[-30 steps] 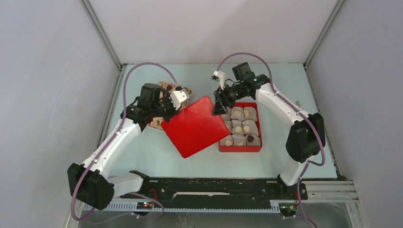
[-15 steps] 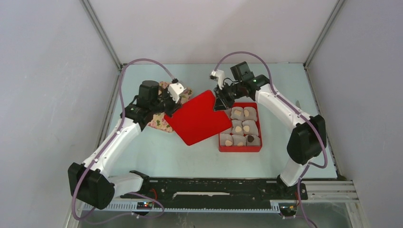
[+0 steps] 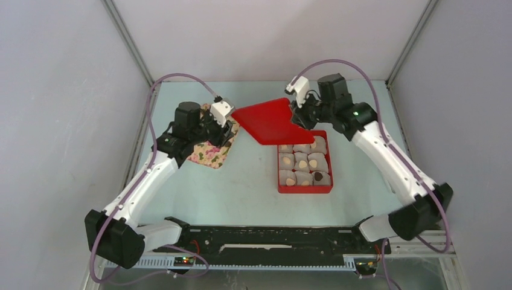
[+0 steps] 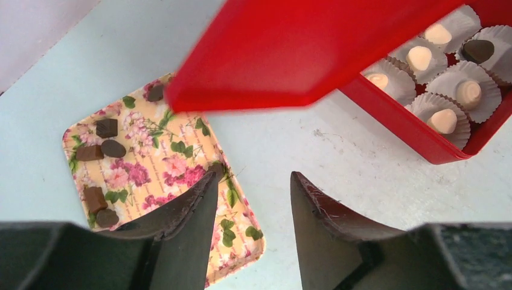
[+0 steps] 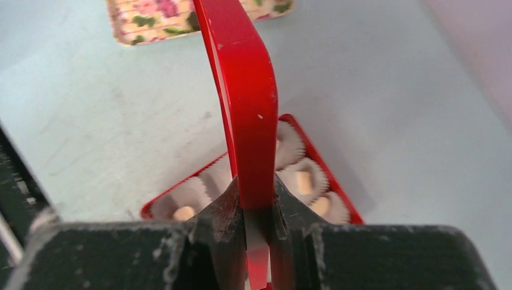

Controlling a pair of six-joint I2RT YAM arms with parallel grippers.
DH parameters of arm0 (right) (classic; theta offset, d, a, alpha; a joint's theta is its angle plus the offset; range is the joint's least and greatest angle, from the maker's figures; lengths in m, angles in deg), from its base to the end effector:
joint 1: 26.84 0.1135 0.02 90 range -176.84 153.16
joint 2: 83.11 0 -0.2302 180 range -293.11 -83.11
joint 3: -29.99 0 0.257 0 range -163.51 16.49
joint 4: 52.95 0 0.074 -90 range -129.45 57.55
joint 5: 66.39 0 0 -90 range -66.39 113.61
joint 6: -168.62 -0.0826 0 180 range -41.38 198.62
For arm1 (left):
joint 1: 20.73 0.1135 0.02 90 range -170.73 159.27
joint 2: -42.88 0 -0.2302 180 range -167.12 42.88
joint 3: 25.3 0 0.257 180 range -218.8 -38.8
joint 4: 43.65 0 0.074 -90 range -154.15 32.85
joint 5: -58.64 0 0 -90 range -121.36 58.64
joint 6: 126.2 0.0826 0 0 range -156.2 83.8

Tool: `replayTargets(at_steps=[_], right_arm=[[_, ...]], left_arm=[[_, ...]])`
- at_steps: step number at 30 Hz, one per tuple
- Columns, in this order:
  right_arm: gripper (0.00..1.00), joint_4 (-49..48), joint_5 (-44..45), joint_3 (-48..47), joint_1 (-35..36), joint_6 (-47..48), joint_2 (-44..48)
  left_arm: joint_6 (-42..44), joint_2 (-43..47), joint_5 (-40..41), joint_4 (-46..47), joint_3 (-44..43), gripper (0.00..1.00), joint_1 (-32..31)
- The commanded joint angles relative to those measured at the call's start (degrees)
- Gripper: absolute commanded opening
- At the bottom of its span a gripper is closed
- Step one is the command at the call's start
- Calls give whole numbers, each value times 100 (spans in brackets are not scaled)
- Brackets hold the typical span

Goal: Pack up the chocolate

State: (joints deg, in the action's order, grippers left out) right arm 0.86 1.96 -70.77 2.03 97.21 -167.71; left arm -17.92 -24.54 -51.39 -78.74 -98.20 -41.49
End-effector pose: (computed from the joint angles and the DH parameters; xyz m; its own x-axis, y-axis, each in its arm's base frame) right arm 0.3045 0.2027 0.3221 -0.2824 -0.4941 -0.8223 -0.8383 0.5438 -0.0388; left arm 0.2885 -0.1396 0.2757 -0.2469 0.4087 -0.8786 0.7255 0.6790 0.1120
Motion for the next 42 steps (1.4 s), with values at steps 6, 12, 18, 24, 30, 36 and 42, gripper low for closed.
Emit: replayTargets(at_steps=[6,12,18,24,30,36,42], right_arm=[[0,-1396,2719,1469,776,2132,1822],[0,-2513,3693,3211,1001,3634,2529],[2,-2707,3878,4261,1314,4183,3252],[9,-1815,3442,4874,1742,3961,3857],[31,-1012,2745,5417,2081,3900,4149],[44,0,1742,5683,2194,3798,4233],[49,184,1670,5866,2184,3632,4304]], left_arm=[[-220,842,194,-79,447,53,63],[-1494,543,138,283,603,53,62],[-1938,544,218,671,901,53,54],[-1846,645,267,643,1049,53,20],[-1736,719,267,675,1326,53,-96],[-1546,701,268,841,1563,54,-210],[-1939,197,50,1217,1548,57,-349]])
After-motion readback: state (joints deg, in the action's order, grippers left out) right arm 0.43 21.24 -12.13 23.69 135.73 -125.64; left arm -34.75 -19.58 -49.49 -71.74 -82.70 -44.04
